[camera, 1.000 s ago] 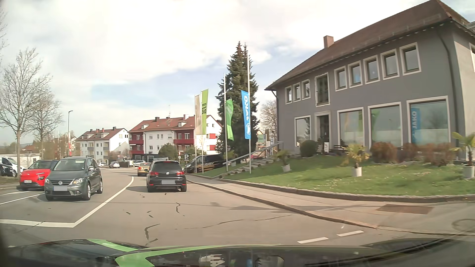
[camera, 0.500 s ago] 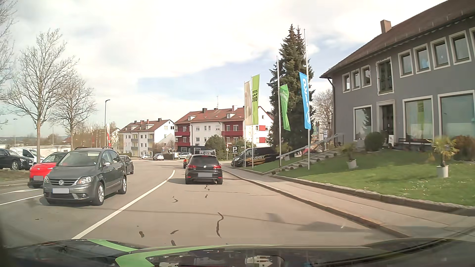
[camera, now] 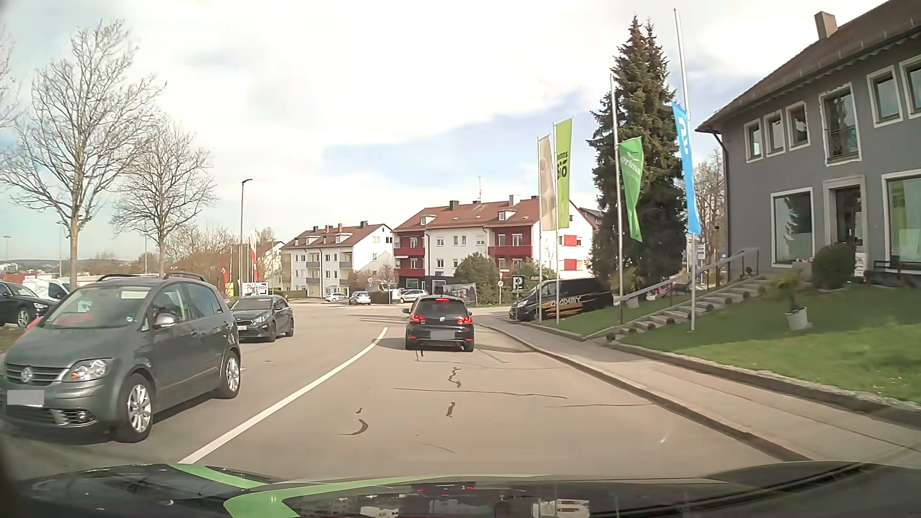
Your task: Follow the waypoints while adhering to traffic rules and regulations
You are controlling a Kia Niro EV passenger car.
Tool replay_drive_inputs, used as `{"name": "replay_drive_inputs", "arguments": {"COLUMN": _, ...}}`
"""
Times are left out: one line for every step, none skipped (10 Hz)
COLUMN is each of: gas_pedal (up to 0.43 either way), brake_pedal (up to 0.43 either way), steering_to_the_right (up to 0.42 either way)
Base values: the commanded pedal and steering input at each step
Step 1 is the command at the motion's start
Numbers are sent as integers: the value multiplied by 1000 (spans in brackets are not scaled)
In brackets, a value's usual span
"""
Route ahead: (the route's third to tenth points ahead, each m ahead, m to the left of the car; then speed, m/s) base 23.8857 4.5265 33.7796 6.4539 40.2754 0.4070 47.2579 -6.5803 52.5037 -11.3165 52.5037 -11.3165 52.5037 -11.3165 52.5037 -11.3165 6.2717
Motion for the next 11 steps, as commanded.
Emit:
{"name": "replay_drive_inputs", "arguments": {"gas_pedal": 0, "brake_pedal": 0, "steering_to_the_right": -80}}
{"name": "replay_drive_inputs", "arguments": {"gas_pedal": 0, "brake_pedal": 0, "steering_to_the_right": -68}}
{"name": "replay_drive_inputs", "arguments": {"gas_pedal": 0, "brake_pedal": 0, "steering_to_the_right": -61}}
{"name": "replay_drive_inputs", "arguments": {"gas_pedal": 0, "brake_pedal": 0, "steering_to_the_right": -53}}
{"name": "replay_drive_inputs", "arguments": {"gas_pedal": 0, "brake_pedal": 0, "steering_to_the_right": -42}}
{"name": "replay_drive_inputs", "arguments": {"gas_pedal": 0, "brake_pedal": 0, "steering_to_the_right": -31}}
{"name": "replay_drive_inputs", "arguments": {"gas_pedal": 0, "brake_pedal": 0, "steering_to_the_right": -24}}
{"name": "replay_drive_inputs", "arguments": {"gas_pedal": 0, "brake_pedal": 0, "steering_to_the_right": -18}}
{"name": "replay_drive_inputs", "arguments": {"gas_pedal": 0, "brake_pedal": 0, "steering_to_the_right": -15}}
{"name": "replay_drive_inputs", "arguments": {"gas_pedal": 0, "brake_pedal": 0, "steering_to_the_right": -12}}
{"name": "replay_drive_inputs", "arguments": {"gas_pedal": 0, "brake_pedal": 0, "steering_to_the_right": -10}}
